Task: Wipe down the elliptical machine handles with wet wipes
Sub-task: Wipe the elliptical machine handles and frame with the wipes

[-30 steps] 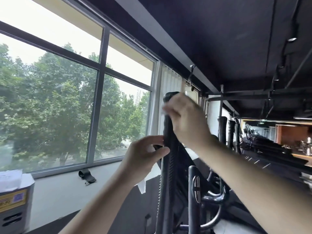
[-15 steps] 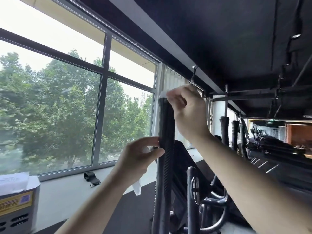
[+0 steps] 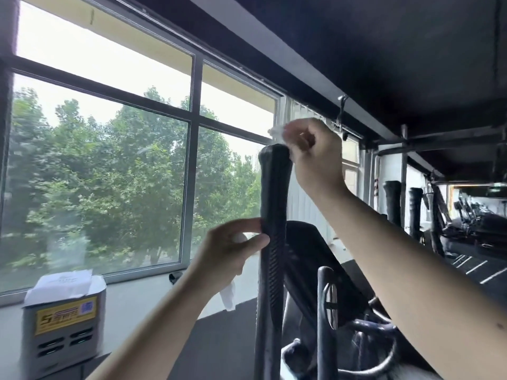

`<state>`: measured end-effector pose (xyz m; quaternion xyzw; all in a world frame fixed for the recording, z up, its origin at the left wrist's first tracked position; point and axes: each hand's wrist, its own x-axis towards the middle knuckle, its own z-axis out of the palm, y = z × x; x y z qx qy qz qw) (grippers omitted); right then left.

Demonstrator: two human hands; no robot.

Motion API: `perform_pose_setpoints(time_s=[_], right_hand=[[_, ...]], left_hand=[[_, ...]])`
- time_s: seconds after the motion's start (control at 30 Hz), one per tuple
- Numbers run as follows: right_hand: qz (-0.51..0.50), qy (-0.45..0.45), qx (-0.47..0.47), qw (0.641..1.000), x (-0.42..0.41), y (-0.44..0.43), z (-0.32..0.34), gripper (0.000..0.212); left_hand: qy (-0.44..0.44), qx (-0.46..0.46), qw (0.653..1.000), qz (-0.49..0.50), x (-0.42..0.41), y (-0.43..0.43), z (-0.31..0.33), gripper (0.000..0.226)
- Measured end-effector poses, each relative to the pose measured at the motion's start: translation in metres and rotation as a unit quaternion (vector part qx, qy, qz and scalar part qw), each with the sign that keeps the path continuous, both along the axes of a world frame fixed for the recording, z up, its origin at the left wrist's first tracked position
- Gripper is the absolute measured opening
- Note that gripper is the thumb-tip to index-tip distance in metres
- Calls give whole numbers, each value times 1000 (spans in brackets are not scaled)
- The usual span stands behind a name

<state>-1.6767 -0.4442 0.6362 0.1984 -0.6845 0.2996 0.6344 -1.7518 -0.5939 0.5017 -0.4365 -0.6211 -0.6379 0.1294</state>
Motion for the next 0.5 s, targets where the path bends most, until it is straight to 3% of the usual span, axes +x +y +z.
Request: perform_pose_setpoints(time_s=[0.17, 0.4, 0.5], right_hand=[[40, -7, -43, 998, -7, 9, -35, 3], [67, -97, -16, 993, 14, 9, -159, 3], [63, -94, 3, 994, 15, 13, -152, 12]], left_hand=[[-20, 18, 999, 19, 2, 3, -5, 20], [-21, 7, 998, 60, 12, 2, -22, 17], [-25, 3, 997, 69, 15, 2, -23, 18]])
